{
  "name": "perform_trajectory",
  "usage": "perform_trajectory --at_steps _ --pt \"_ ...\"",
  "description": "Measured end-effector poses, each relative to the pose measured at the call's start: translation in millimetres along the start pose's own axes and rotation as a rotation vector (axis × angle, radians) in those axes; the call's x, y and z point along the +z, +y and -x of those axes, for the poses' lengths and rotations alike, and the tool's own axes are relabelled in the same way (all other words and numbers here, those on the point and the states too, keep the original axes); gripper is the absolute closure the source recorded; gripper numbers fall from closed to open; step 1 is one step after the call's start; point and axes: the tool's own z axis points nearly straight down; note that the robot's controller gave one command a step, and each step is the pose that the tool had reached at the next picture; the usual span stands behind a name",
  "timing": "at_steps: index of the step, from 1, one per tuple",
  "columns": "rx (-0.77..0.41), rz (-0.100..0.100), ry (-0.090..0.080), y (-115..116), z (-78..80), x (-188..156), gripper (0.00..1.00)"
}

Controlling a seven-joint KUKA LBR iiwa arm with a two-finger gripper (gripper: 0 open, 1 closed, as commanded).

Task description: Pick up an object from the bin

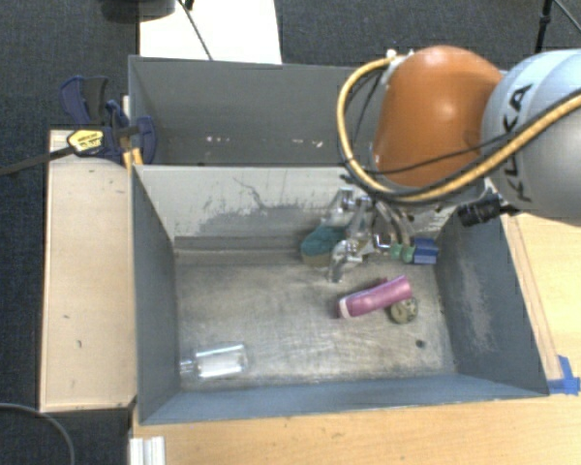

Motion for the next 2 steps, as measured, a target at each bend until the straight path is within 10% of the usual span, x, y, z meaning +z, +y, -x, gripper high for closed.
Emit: perform_trajectory --at_steps 1,2 --pt "0.002 -0.001 0.008 0.0 -1.3 5.0 1.00" --pt "-0.361 -0.002 0.010 -74.3 -28.1 4.5 1.00"
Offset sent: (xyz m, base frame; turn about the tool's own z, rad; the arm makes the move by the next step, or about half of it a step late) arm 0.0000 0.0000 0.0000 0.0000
